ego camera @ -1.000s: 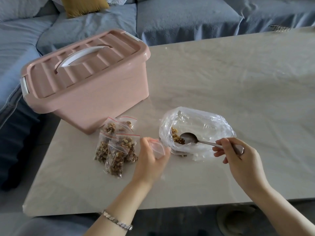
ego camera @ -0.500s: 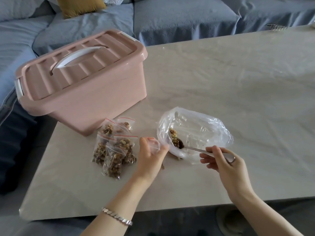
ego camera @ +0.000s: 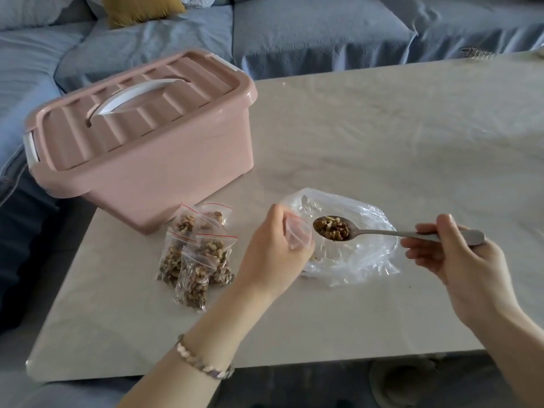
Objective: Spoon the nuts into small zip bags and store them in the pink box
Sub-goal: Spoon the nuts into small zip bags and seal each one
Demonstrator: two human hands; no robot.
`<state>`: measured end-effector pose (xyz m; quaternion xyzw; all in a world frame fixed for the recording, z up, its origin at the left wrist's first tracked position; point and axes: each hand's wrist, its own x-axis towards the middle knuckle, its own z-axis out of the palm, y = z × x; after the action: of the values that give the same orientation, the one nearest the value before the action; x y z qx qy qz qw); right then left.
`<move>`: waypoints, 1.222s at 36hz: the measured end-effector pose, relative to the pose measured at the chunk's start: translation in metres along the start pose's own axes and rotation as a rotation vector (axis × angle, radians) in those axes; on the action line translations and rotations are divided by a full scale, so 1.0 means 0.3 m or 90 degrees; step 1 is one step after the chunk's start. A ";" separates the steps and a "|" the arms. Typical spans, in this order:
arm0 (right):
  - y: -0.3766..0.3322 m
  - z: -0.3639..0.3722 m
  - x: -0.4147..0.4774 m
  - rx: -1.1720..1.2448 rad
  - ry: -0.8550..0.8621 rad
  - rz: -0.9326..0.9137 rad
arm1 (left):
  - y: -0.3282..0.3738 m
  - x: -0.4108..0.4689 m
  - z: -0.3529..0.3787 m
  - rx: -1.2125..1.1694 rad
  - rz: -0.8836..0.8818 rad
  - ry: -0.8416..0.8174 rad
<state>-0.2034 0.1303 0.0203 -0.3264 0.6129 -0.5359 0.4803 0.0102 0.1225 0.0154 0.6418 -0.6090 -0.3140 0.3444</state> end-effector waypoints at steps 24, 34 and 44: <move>-0.244 0.248 -0.084 -0.460 -0.277 -0.317 | -0.129 -0.031 0.089 0.020 0.048 -0.007; -0.266 0.173 -0.102 -0.346 -0.233 -0.399 | -0.158 -0.073 0.053 -0.026 0.044 0.052; 0.020 0.015 0.026 -0.298 -0.078 -0.198 | -0.185 -0.085 0.009 0.035 -0.161 -0.039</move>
<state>-0.2011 0.1228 0.0128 -0.5507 0.6322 -0.4260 0.3401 0.0378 0.1488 -0.0321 0.7127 -0.5419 -0.3578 0.2654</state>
